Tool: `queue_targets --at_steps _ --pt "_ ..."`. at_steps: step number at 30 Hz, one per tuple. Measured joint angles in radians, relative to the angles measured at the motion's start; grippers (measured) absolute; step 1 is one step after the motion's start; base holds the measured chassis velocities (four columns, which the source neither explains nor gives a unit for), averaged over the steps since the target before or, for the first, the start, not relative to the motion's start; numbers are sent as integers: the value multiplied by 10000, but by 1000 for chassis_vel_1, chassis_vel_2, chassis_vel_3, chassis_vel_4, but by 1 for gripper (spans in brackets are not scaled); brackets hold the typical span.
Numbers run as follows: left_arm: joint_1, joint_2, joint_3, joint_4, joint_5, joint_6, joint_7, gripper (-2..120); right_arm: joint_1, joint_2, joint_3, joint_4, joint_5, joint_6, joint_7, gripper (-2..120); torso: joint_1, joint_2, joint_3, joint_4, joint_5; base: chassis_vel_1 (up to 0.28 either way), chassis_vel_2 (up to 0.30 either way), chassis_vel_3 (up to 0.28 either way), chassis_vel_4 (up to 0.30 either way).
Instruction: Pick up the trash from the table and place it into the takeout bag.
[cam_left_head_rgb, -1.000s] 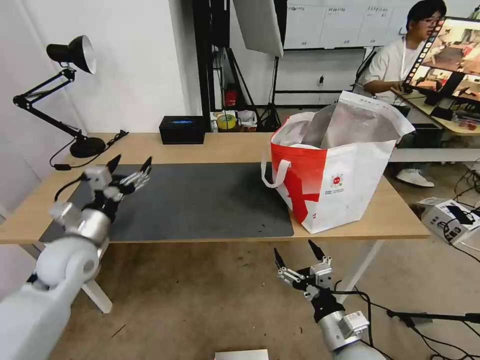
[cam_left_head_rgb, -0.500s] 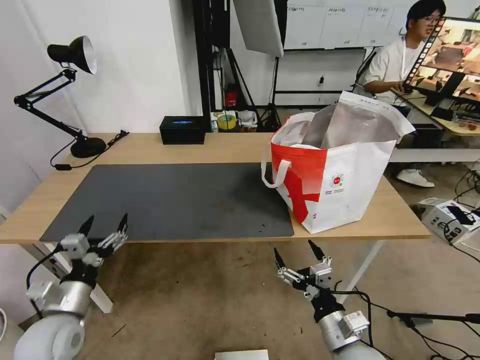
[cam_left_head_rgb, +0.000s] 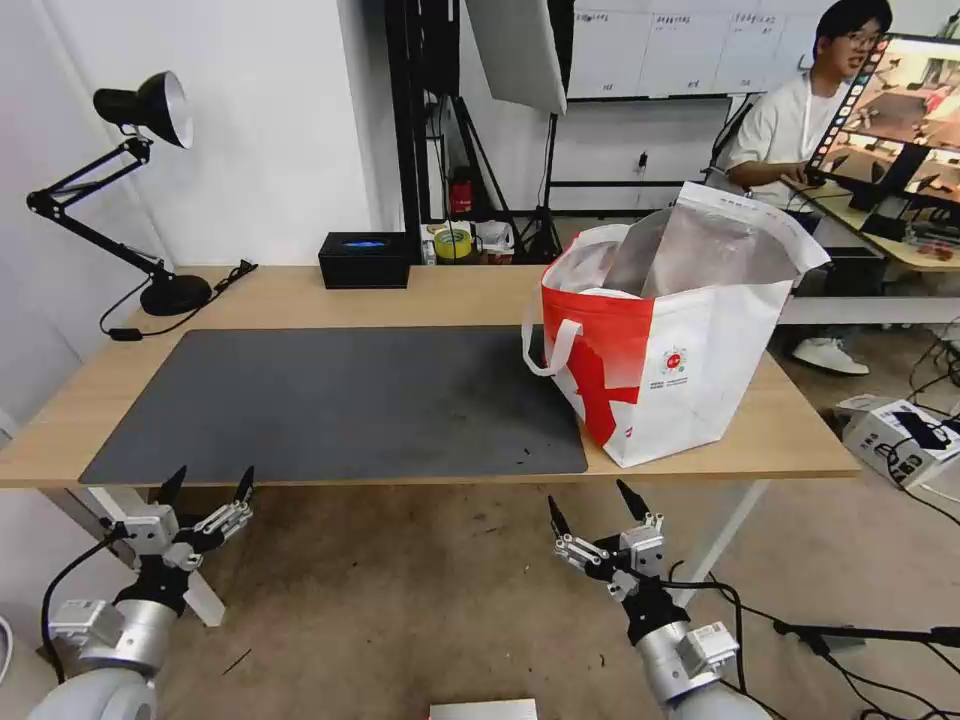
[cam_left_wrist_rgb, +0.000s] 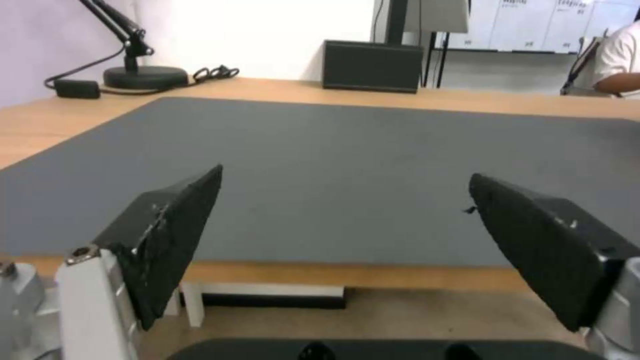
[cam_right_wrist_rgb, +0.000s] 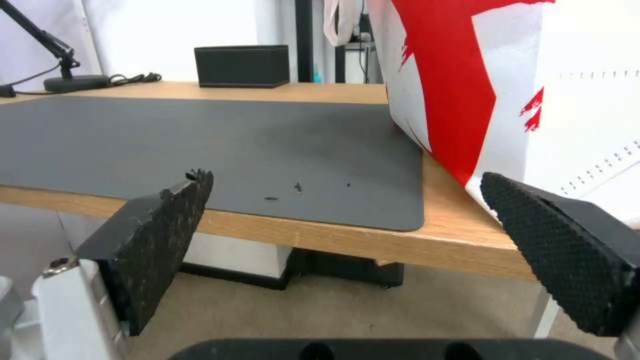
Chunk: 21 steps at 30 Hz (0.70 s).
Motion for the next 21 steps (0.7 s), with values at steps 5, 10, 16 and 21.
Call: queue_targets --at_steps 5,10,16,21 --pt "79 -40 -12 54 0 -28 38 100 0 0 0 0 0 0 0 100 0 0 0 0 0 0 0 0 0" --pt "120 -112 5 159 35 -95 65 100 0 0 0 -1 0 0 0 100 0 0 0 -1 0 0 0 0 0" --pt "219 -151 14 317 35 -104 143 100 0 -1 0 0 0 0 0 100 0 0 0 1 0 0 0 0 0" --pt "219 -151 17 324 35 -104 146 100 0 0 0 0 0 0 0 100 0 0 0 0 0 0 0 0 0"
